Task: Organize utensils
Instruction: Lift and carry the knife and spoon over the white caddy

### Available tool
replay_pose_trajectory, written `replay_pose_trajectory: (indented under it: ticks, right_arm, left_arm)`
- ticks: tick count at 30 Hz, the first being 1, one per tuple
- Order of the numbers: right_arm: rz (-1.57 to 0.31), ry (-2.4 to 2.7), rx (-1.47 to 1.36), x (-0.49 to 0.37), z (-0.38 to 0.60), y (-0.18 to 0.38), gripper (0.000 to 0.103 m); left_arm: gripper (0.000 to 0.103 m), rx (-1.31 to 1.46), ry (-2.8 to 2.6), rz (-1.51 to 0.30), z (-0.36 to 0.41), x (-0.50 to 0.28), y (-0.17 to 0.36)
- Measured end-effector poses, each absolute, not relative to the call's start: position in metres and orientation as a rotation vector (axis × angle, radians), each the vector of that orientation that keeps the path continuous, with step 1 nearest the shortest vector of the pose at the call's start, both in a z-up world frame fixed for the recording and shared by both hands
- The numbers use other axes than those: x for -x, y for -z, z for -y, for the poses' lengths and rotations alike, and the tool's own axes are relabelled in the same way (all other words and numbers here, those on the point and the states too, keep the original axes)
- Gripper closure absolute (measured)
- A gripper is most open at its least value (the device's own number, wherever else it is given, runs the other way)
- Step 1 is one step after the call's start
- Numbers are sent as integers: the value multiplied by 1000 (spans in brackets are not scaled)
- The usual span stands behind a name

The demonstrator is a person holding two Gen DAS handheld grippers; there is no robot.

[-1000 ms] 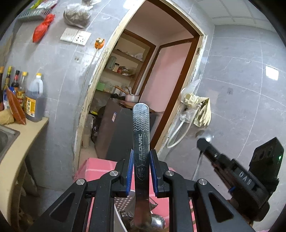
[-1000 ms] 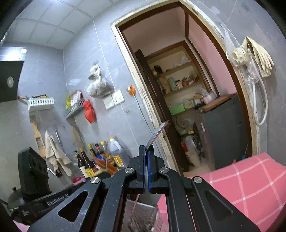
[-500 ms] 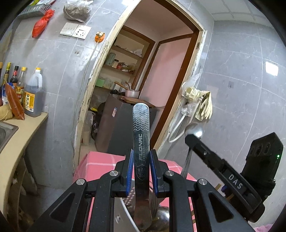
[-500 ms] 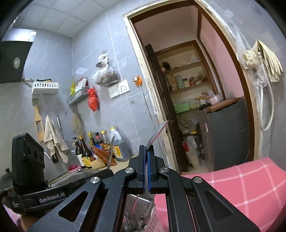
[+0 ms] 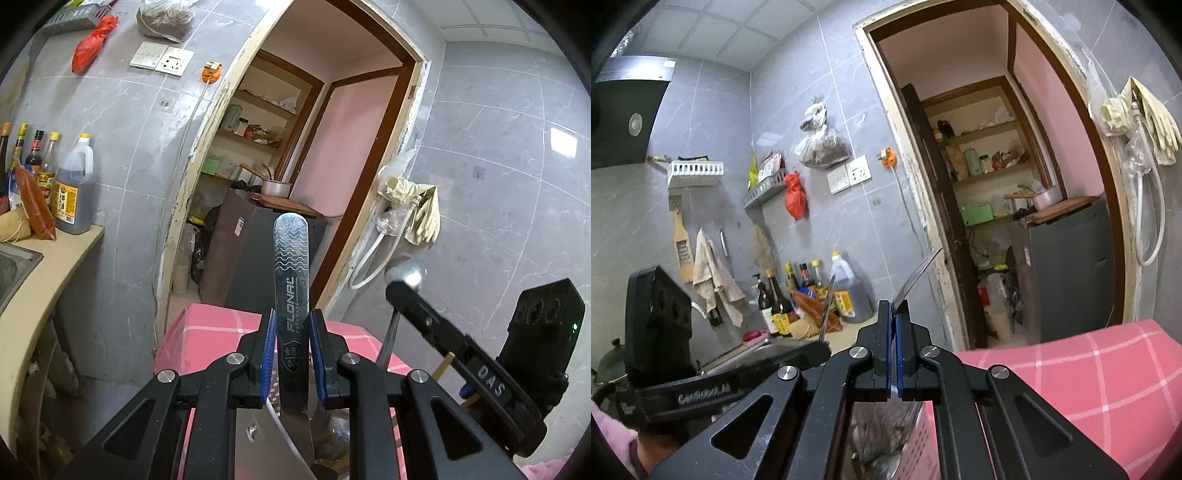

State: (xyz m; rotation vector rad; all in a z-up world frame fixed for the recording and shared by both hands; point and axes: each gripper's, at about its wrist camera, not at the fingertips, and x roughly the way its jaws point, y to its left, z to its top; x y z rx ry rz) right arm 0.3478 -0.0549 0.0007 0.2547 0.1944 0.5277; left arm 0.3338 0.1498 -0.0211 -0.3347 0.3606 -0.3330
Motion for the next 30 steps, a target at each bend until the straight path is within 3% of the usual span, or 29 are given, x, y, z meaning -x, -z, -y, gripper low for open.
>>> replay_pose_trajectory:
  ticks: [30]
  right_arm:
    - [-260, -529, -112, -319, 47, 1, 100]
  left_arm:
    - [85, 288, 392, -392, -152, -312, 19]
